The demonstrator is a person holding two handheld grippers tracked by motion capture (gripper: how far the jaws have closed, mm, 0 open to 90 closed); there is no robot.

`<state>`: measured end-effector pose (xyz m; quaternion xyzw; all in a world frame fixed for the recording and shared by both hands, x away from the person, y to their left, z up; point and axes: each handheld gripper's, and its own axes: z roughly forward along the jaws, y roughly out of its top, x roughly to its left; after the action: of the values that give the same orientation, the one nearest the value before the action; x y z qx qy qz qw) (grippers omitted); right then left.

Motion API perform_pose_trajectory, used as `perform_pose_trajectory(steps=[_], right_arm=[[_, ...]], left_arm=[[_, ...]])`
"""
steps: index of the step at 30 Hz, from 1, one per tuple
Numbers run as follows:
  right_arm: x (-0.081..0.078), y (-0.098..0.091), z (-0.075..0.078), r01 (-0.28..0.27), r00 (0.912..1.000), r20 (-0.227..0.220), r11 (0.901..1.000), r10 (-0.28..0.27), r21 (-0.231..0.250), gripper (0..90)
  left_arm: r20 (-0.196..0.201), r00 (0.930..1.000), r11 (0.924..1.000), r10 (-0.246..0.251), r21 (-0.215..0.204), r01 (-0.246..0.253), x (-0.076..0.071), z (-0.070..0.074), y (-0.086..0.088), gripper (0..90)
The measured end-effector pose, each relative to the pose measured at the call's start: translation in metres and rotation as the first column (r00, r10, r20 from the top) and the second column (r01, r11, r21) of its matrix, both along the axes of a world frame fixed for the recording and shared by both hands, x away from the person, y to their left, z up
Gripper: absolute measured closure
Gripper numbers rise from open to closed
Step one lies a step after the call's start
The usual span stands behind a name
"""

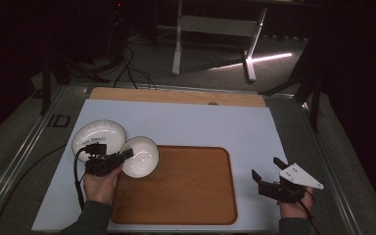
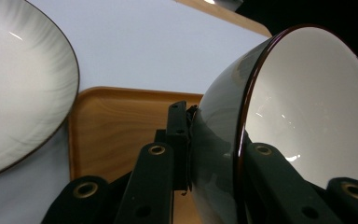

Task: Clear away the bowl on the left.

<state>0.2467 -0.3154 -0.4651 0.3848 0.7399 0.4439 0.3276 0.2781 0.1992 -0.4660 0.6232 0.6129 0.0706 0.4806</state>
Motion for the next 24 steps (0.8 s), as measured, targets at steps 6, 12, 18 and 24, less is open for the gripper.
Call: perform_pose_trajectory(steps=[6, 12, 18, 24], right_arm=[[0.000, 0.000, 0.000, -0.002, 1.0000, -0.003, 1.0000, 0.002, -0.001, 13.6], [0.000, 0.001, 0.000, -0.004, 1.0000, -0.004, 1.0000, 0.003, -0.003, 13.6], [0.000, 0.001, 0.000, -0.005, 1.0000, -0.005, 1.0000, 0.005, -0.003, 13.6], [0.000, 0.001, -0.001, -0.009, 0.9999, -0.007, 0.9999, 0.009, -0.007, 13.6]], left_arm=[[-0.010, 0.9998, 0.9997, -0.015, 0.016, 0.016, 0.002, -0.003, -0.008, 79.9], [-0.020, 0.9994, 0.9991, -0.030, 0.028, 0.031, 0.004, -0.007, -0.015, 79.9], [-0.024, 0.9988, 0.9977, -0.044, 0.052, 0.045, 0.005, -0.009, -0.023, 79.9], [-0.026, 0.9985, 0.9962, -0.049, 0.070, 0.051, 0.005, -0.011, -0.028, 79.9]])
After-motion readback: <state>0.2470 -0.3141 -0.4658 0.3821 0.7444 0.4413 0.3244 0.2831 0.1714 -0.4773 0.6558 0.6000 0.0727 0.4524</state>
